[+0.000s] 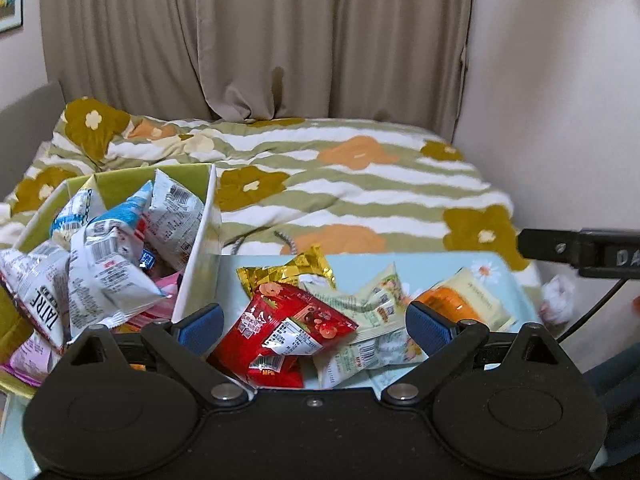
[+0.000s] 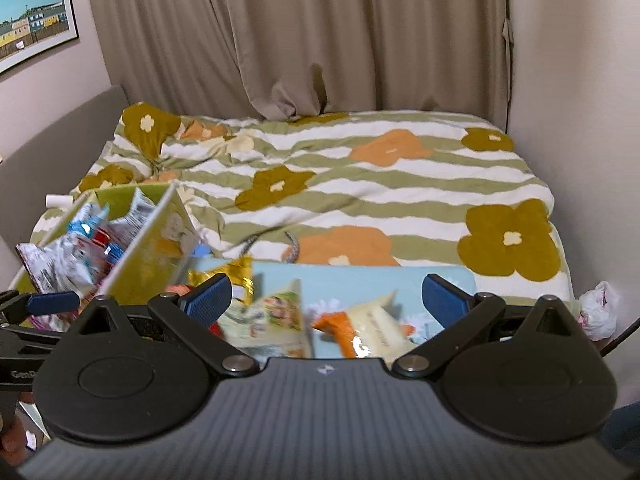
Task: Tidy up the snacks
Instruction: 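Move both open tools back to the remaining bags on the tray, then grasp the red snack bag with the left tool while the right tool grasps the orange-and-cream bag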
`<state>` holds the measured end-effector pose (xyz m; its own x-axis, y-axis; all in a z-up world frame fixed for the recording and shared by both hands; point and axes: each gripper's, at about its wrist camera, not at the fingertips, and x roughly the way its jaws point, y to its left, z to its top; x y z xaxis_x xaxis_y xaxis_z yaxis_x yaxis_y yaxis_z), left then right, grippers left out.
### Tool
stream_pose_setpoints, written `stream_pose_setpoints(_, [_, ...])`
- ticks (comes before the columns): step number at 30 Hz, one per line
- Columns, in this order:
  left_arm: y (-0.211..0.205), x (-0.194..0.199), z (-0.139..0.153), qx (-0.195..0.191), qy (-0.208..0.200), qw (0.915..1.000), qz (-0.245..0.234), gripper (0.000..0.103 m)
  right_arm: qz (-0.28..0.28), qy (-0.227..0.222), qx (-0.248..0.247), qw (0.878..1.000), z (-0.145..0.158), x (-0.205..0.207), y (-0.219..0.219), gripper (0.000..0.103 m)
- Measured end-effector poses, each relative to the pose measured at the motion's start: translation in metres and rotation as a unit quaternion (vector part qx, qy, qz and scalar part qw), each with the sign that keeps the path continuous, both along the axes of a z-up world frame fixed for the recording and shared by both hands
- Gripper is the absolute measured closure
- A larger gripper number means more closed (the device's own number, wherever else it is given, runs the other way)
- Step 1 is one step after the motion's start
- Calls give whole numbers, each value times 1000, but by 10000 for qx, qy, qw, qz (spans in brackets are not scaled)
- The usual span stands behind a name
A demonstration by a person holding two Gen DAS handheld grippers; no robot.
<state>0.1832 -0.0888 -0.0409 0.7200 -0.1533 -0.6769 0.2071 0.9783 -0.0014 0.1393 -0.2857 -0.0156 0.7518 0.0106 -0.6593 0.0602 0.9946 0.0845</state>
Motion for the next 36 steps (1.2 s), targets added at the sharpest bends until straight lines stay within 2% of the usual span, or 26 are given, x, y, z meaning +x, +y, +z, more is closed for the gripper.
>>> stream_pose_setpoints(4, [-14,10,-18,624,44,9980,9,4,166,232,-11,9996,-17,9,-18,0])
stream_pose_setpoints(7, [-21,20,-33,1156,133,9932,-71,4,256,388,45,9989,-31,17,-30,0])
stream_pose_setpoints(13, [-34,43,-66,2197,450,9732,-505,4,367,694,112,9968,-64,34,-45,0])
stream_pose_setpoints(16, [-38,53,-81,2539,651,9623,-724,8,374,813,139,9959,-76,40,-50,0])
stream_pose_setpoints(20, [-40,68,-95,2757,840,9536,-876,9,393,972,159,9944,-91,48,-55,0])
stream_pose_setpoints(25, [-39,82,-109,2864,1102,9470,-949,9,544,1133,41,9921,-109,59,-53,0])
stream_pose_setpoints(28, [-37,88,-116,2778,1260,9470,-1006,17,580,1229,-13,9907,-118,66,-52,0])
stream_pose_setpoints(32, [-37,93,-118,2717,1280,9484,-1016,19,664,1329,-95,9889,-127,73,-48,0])
stream_pose_setpoints(36, [-33,92,-114,2588,1281,9527,-951,26,670,1395,-76,9879,-133,76,-47,0])
